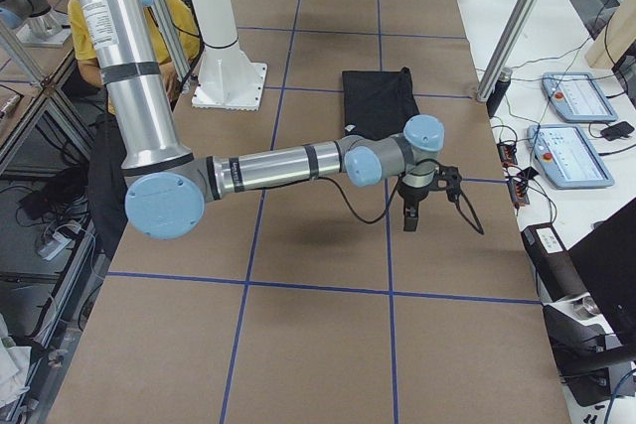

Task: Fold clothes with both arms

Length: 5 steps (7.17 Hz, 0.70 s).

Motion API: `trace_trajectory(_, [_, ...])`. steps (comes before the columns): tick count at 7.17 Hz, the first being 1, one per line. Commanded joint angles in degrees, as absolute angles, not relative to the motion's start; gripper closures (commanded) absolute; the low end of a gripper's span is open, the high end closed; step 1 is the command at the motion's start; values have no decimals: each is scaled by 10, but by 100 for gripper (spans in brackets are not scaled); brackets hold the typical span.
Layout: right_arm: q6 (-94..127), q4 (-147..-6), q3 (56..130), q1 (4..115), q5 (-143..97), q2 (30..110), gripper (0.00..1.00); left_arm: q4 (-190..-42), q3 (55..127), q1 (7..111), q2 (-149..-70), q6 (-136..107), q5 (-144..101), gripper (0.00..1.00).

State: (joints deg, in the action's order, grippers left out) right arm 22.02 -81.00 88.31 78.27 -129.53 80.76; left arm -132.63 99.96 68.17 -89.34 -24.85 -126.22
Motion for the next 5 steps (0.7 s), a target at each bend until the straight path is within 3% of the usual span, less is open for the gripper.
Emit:
trace_trajectory(1, [73,-810,910,851,-1327,911,0,-1312,999,777,-803,-107,-1328,0])
trace_trajectory(5, [49,-816,943,862,-1332,960,0,-1172,1030,823,-794,-73,-1363,0])
